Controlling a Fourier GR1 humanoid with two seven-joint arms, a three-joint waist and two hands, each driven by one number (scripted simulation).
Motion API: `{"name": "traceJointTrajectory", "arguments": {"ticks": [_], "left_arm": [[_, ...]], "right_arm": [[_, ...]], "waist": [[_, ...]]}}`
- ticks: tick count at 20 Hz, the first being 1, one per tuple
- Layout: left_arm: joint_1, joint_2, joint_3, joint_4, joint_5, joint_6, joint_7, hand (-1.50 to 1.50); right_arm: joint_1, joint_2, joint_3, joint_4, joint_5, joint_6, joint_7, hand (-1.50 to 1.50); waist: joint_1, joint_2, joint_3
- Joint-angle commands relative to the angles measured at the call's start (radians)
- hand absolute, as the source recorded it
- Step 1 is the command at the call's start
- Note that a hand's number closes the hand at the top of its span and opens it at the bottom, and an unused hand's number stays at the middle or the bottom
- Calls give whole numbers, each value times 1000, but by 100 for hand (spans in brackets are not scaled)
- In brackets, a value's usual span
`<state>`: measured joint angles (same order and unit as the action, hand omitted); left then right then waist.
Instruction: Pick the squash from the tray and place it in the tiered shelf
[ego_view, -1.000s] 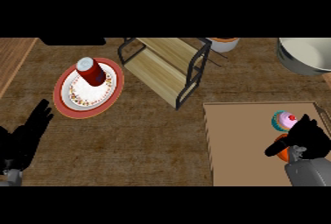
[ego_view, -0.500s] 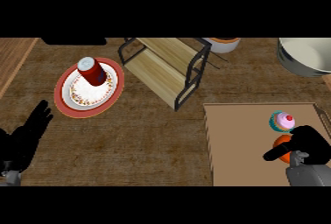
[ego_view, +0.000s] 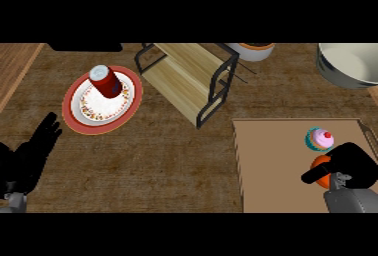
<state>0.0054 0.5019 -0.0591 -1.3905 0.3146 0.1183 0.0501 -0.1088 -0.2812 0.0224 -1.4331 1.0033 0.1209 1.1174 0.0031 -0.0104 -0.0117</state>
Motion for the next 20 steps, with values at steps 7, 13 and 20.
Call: {"name": "traceJointTrajectory", "arguments": {"ticks": [7,13,20], "left_arm": [[-70,-20,-44,-12,-29,-40,6,0],[-112,-38,-80,10,-46,-59,11,0],[-142,-56,-96,23,-54,-50,43,0]], "right_arm": [[-338,274,327,49,177,-7,112,150],[-613,279,433,140,113,-56,192,150],[-788,278,447,153,79,-100,319,150]], "waist": [[140,31,10],[182,36,8],[175,27,9]]}}
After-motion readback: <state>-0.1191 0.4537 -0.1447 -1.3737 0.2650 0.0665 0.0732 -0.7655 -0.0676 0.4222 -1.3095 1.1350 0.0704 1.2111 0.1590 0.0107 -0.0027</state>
